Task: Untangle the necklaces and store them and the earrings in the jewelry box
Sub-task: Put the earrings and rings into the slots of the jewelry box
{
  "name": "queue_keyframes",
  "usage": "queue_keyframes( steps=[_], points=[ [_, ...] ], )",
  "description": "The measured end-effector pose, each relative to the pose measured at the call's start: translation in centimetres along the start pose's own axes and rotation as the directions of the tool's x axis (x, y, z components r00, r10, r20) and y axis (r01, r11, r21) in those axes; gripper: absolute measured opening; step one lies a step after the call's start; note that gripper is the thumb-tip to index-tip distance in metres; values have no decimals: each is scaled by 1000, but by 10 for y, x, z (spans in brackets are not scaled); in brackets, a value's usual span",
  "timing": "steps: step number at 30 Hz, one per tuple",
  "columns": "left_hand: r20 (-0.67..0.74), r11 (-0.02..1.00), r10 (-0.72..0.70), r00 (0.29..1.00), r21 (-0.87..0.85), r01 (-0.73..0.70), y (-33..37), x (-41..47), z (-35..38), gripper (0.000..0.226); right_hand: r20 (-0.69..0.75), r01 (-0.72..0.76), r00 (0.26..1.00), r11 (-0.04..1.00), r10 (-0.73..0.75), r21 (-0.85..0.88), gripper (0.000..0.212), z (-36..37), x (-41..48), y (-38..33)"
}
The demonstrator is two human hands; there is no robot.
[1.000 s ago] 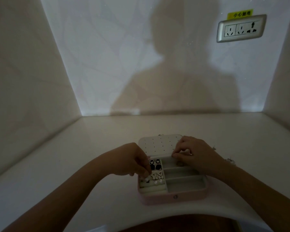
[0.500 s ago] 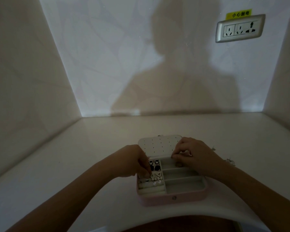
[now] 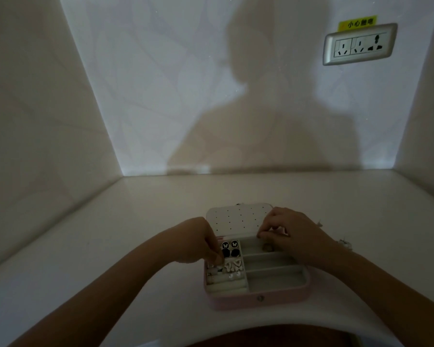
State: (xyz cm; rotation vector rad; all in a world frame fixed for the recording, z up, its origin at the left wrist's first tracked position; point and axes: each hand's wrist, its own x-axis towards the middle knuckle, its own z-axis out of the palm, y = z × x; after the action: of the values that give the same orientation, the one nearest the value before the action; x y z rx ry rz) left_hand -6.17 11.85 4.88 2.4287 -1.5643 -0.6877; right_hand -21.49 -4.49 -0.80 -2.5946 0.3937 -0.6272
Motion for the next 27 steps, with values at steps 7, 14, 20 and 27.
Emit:
queue_keyframes(
  steps=[7,14,20,27],
  points=[
    [-92,997,-13,996,77,20,2,4,7,23,8,-7,1000,1000,7,16,9,0,0,-1],
    [-144,998,22,989,62,-14,8,3,-2,16,12,15,1000,1000,-15,2,7,-19,1,0],
    [-221,978,198,955,-25,-209,31,13,-21,13,241,-121,960,986,145,-114,13,-72,2,23],
    [-120,926,376,919,6,-378,68,56,-5,28,369,-343,865,937,339,-57,32,-105,-11,69]
  ],
)
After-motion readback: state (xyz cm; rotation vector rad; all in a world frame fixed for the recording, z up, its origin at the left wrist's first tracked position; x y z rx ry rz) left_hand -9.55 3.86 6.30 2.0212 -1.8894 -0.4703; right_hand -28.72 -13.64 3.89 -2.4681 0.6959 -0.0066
